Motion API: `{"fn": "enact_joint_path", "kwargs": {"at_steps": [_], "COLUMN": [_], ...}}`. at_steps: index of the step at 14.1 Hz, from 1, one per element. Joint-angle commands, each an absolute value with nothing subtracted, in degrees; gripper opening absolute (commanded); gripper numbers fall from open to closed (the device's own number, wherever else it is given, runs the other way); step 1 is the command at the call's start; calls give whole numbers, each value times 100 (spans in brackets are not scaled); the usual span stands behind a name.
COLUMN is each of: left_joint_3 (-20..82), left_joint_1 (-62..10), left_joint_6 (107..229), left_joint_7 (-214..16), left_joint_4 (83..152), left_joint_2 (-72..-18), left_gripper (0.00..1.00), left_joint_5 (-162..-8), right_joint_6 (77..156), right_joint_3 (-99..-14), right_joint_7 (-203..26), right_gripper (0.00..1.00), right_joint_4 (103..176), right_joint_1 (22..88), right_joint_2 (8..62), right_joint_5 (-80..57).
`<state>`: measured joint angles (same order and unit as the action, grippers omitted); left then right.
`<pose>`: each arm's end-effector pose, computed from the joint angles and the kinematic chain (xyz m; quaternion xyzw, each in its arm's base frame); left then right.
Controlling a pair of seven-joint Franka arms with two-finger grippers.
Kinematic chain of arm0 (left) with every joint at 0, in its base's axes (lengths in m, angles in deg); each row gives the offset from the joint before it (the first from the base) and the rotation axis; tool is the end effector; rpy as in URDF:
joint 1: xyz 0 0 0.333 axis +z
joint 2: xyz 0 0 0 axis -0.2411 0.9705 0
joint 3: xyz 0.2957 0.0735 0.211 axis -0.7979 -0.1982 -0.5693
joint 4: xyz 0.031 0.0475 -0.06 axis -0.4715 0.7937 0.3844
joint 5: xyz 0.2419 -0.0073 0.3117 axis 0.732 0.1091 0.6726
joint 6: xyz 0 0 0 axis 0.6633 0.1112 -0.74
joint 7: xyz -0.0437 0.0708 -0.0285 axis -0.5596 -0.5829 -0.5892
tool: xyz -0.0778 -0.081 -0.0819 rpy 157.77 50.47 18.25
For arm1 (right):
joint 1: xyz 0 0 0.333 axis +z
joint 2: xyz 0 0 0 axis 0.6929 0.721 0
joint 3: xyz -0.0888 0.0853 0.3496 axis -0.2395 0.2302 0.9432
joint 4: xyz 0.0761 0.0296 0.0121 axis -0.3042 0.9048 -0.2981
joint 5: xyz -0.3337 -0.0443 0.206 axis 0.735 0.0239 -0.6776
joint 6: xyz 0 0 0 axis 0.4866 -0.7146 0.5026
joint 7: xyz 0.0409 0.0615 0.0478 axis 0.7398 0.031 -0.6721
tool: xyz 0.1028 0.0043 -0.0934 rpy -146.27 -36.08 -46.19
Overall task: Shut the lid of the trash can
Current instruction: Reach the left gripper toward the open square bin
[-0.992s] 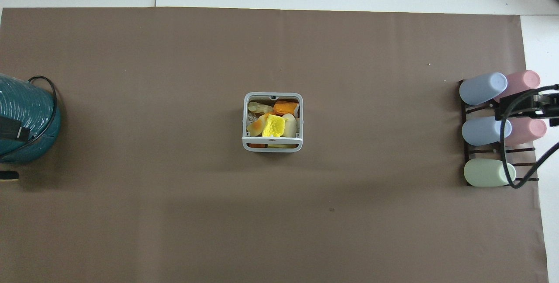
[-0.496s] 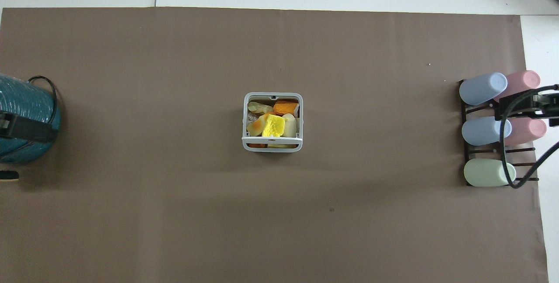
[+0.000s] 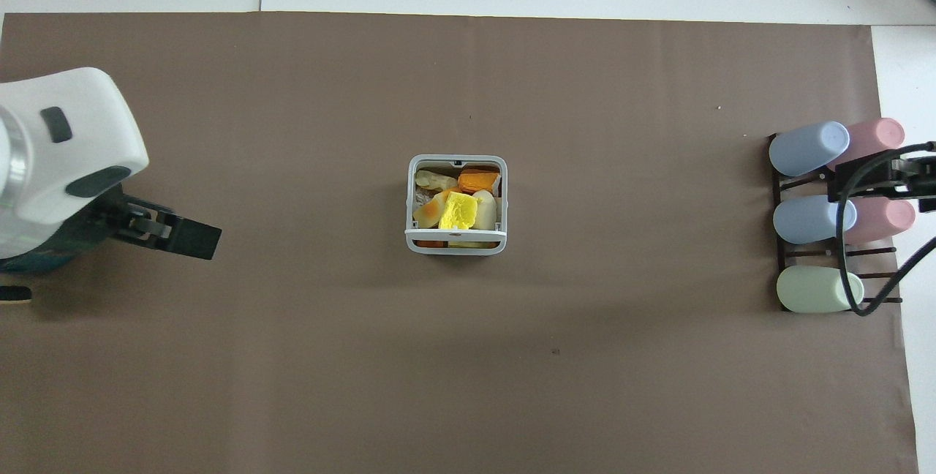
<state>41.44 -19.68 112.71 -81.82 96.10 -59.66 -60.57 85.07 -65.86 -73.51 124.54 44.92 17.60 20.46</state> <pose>0.4841 -0.1791 0.6973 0.9829 -0.1843 -0.0008 0.0011 0.5366 -0.0130 0.6693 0.9977 -0.0666 -0.0095 0.0109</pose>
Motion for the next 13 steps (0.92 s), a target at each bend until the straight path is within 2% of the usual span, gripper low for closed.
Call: {"fn": "enact_joint_path", "kwargs": {"at_steps": [1,5,9,11,13], "left_joint_3": [4256,4265,4256,4256,4256], "left_joint_1": [-2036,-2747,-3213,-3354,-3495], "left_joint_6": [11784,12705,13120,13383,13691], "left_joint_7": [-8541,-9383,-10035,-10238,-10343], "left_joint_4": [10106,10728,10905,11098,11231], "left_joint_2": [-6198,-6215,-5952,-5908,-5785], "left_gripper": [100,100,99,93,76], "left_joint_5": [-6309,-6327,-6371,-6371,-6371], "right_joint_6": [8590,8590,8599,8599,8599], "right_joint_3": [-6573,-6573,-6573,-6573,-6573], "right_joint_7": [-7461,-7453,-7461,-7461,-7461], "right_gripper": [100,100,100,100,100], "right_joint_4": [12637,12637,12646,12646,12646], "right_joint_1": [4457,4457,4457,4457,4457], "right_joint_2": [1607,1607,1598,1598,1607], "right_joint_5": [1946,1946,1946,1946,1946]}}
